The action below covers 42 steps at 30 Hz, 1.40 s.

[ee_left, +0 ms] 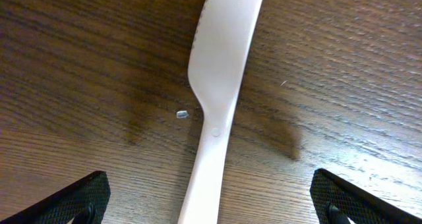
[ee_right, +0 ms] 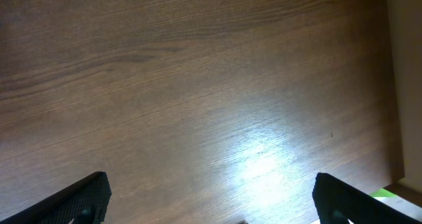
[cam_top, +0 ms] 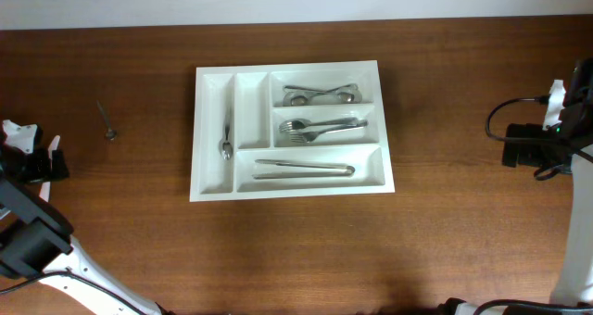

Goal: Pack container
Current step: 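Lower the left gripper onto the white knife and align with it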

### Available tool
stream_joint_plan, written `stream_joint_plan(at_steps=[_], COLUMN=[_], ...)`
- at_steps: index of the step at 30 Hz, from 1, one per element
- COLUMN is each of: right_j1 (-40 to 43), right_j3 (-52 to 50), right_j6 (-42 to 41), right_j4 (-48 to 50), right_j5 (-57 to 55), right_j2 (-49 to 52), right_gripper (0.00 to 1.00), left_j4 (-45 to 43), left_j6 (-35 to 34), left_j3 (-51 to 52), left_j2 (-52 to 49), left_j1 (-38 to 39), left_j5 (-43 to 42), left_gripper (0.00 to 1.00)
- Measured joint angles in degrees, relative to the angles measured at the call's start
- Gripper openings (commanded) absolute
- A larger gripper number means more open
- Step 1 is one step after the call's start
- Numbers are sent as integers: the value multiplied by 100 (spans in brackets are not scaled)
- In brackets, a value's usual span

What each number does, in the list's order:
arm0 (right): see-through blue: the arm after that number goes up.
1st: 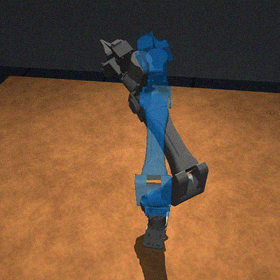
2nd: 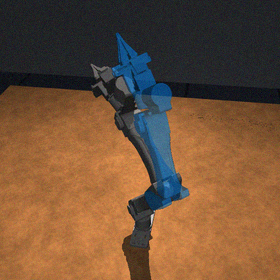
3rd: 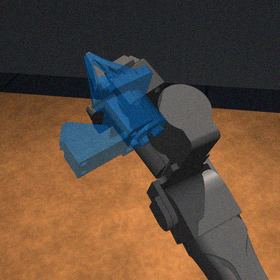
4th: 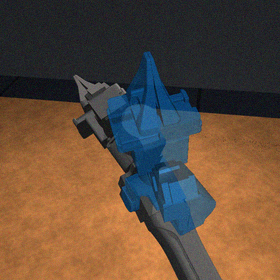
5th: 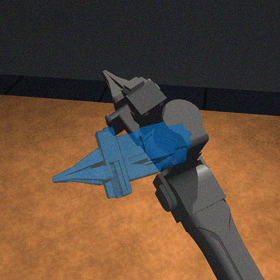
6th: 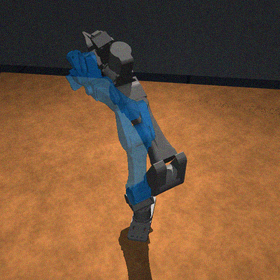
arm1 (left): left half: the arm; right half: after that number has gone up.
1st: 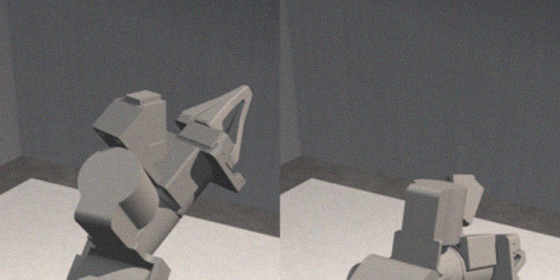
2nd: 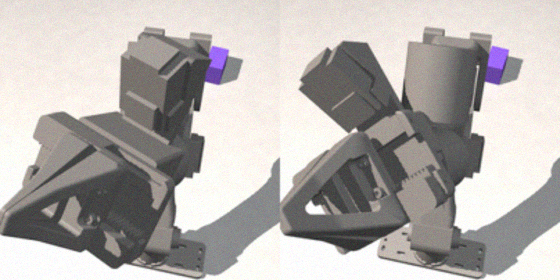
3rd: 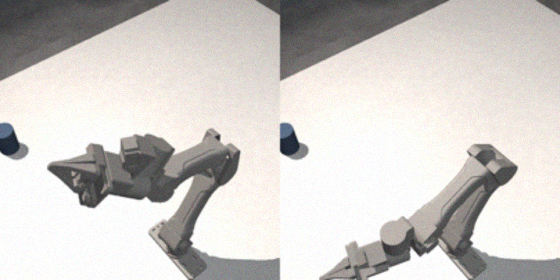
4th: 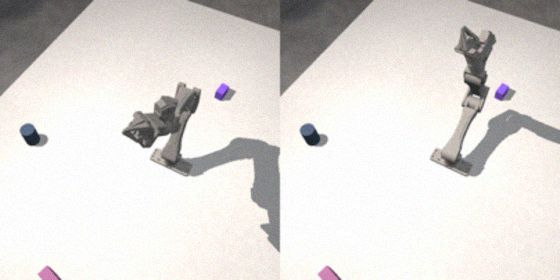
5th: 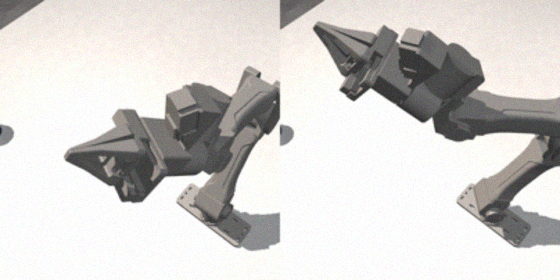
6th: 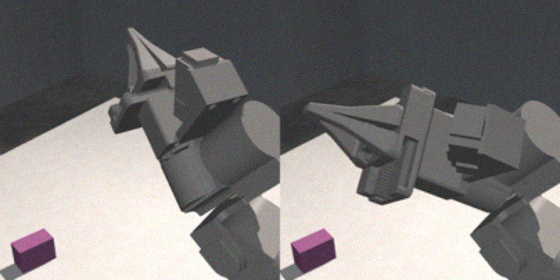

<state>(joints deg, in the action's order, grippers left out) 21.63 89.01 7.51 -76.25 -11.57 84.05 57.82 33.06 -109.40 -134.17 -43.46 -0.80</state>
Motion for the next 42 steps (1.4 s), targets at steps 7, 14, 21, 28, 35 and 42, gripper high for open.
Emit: stream_joint_plan(at_steps=[7, 14, 21, 28, 35, 42], right_j1=[0, 0, 0, 0, 0, 0], right_j3=[0, 0, 0, 0, 0, 0], right_j6=[-2, 0, -4, 0, 0, -2], right_j4=[0, 0, 0, 0, 0, 0], right_j5=[0, 0, 0, 0, 0, 0], right_j2=[0, 0, 0, 0, 0, 0], right_gripper=[99, 99, 99, 99, 99, 99], left_j4=[0, 72, 83, -22, 68, 70], left_j6=[7, 17, 17, 17, 20, 20], left_j3=[0, 0, 0, 0, -9, -37], left_j2=[-26, -26, -26, -33, -140, -170], left_j1=[11, 17, 22, 22, 22, 20], left_j5=[146, 168, 168, 136, 42, -31], left_gripper=[99, 99, 99, 99, 99, 99])
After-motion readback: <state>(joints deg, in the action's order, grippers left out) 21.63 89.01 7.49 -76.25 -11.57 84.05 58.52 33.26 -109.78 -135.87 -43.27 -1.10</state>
